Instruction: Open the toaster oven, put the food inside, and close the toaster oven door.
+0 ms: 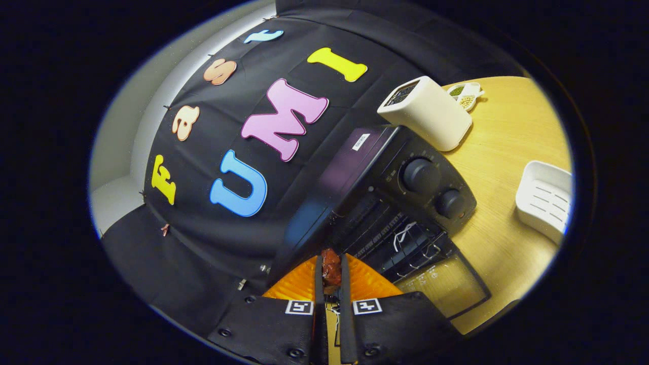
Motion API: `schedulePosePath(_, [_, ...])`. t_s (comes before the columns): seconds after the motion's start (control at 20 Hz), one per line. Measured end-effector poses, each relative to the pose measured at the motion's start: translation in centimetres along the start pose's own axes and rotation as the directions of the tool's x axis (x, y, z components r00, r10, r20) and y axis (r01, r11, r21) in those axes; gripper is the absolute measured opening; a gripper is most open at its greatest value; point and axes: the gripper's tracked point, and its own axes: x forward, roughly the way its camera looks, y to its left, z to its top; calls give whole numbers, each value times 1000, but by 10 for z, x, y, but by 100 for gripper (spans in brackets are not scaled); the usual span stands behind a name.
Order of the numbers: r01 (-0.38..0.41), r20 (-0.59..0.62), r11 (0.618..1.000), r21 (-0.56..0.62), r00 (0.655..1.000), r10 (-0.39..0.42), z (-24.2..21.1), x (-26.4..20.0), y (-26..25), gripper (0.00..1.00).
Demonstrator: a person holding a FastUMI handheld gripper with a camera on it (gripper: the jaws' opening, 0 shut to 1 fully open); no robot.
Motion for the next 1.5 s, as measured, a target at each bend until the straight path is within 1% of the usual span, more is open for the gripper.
schedulePosePath(0.1, [3,23,1000,0,1000,-3,-11,14,-2,13])
schedulePosePath(0.3, [48,61,999,-25,997,-46,-21,39,-14,13])
schedulePosePath(0.5, [126,110,990,-56,987,-120,-19,49,-26,14])
schedulePosePath(0.65, [163,84,984,-76,984,-157,-31,52,-32,13])
schedulePosePath(0.75, [192,92,978,-87,979,-184,-29,54,-35,16])
schedulePosePath(0.8, [222,108,969,-104,971,-211,-22,51,-40,20])
schedulePosePath(0.9, [260,140,957,-128,960,-243,-9,47,-45,31])
schedulePosePath(1.0, [267,153,949,-168,958,-243,-2,40,-43,56])
schedulePosePath(1.1, [268,145,932,-242,960,-238,0,34,-40,80])
schedulePosePath(1.2, [274,105,912,-305,962,-253,-10,26,-40,97])
schedulePosePath(1.35, [278,53,889,-363,959,-278,-18,5,-37,98])
schedulePosePath(1.45, [283,9,860,-425,951,-308,-25,-12,-36,98])
schedulePosePath(1.5, [281,-19,838,-468,945,-328,-29,-22,-37,98])
